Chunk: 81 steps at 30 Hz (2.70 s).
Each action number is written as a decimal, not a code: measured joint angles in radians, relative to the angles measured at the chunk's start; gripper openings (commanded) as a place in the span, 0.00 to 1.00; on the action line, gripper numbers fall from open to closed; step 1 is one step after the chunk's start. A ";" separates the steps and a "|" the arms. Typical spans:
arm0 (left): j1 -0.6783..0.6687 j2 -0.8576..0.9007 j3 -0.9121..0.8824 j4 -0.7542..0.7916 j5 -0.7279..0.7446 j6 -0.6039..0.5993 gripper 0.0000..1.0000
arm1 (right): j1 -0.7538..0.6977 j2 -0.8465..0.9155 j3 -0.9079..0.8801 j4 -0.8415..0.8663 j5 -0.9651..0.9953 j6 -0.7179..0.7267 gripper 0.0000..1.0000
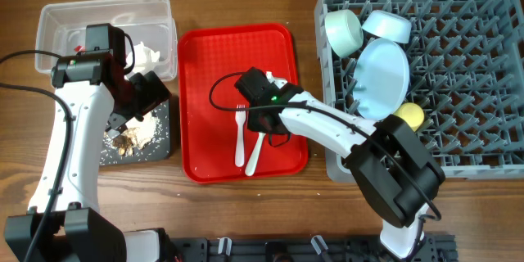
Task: Sort waste into correct bins and load items into the dishwasher rack
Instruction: 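Grasp the white spoon on the red tray with the right gripper, then insert the white spoon into the dish rack, then grasp the white fork on the red tray with the right gripper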
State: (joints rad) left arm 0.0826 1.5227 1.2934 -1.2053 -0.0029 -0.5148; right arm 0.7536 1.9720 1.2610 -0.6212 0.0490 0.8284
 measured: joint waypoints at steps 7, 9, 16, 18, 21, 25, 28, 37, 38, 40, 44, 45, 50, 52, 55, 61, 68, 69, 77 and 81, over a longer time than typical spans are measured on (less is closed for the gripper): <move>0.000 0.000 0.000 0.000 0.000 0.000 1.00 | -0.018 -0.016 0.010 -0.011 -0.030 -0.075 0.04; 0.000 0.000 0.000 0.000 0.000 0.000 1.00 | -0.018 -0.016 0.010 -0.013 -0.033 -0.078 0.04; 0.000 0.000 0.000 0.000 0.000 0.000 1.00 | -0.040 -0.065 0.029 -0.140 -0.038 -0.211 0.04; 0.000 0.000 0.000 0.000 0.000 0.000 1.00 | -0.094 -0.154 0.041 -0.160 -0.039 -0.286 0.04; 0.000 0.000 0.000 0.000 0.000 0.000 1.00 | -0.216 -0.313 0.053 -0.182 -0.037 -0.394 0.04; 0.000 0.000 0.000 0.000 0.000 0.000 1.00 | -0.399 -0.433 0.075 -0.189 -0.023 -0.543 0.04; 0.000 0.000 0.000 0.000 0.000 0.000 1.00 | -0.481 -0.421 0.073 -0.192 -0.021 -0.599 0.10; 0.000 -0.001 0.000 0.000 0.000 0.000 1.00 | -0.508 -0.362 0.071 -0.187 -0.018 -0.636 0.32; 0.000 -0.001 0.000 0.000 0.000 0.000 1.00 | -0.508 -0.362 0.071 -0.187 -0.018 -0.636 0.32; 0.000 -0.001 0.000 0.000 0.000 0.000 1.00 | -0.508 -0.362 0.071 -0.187 -0.018 -0.636 0.32; 0.000 -0.001 0.000 0.000 0.000 0.000 1.00 | -0.508 -0.362 0.071 -0.185 -0.020 -0.636 0.32; 0.000 -0.001 0.000 0.000 0.000 0.000 1.00 | -0.507 -0.362 0.071 -0.183 -0.032 -0.636 0.33; 0.000 -0.001 0.000 0.000 0.000 0.000 1.00 | -0.434 -0.374 0.071 -0.107 -0.192 -0.636 0.44; 0.000 -0.001 0.000 0.000 0.000 0.000 1.00 | -0.342 -0.379 0.071 -0.085 -0.229 -0.620 0.46; 0.000 -0.001 0.000 0.000 0.000 0.000 1.00 | -0.204 -0.367 0.072 -0.041 -0.228 -0.573 0.55; 0.000 -0.001 0.000 0.000 0.000 0.000 1.00 | -0.009 -0.178 0.075 0.055 -0.076 -0.431 0.59; 0.000 -0.002 0.000 0.000 0.000 0.000 1.00 | 0.077 0.008 0.075 0.174 0.065 -0.330 0.59; 0.000 -0.002 0.000 0.000 0.000 0.000 1.00 | 0.082 0.023 0.075 0.175 0.072 -0.323 0.59; 0.000 -0.002 0.000 0.000 0.000 0.000 1.00 | 0.093 0.084 0.076 0.154 0.116 -0.246 0.36; 0.000 -0.002 0.000 0.000 0.000 0.000 1.00 | 0.093 0.084 0.085 0.103 0.125 -0.203 0.25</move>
State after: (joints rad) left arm 0.0826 1.5211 1.2934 -1.2053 -0.0029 -0.5152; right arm 0.8467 2.0563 1.3457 -0.5182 0.1741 0.6250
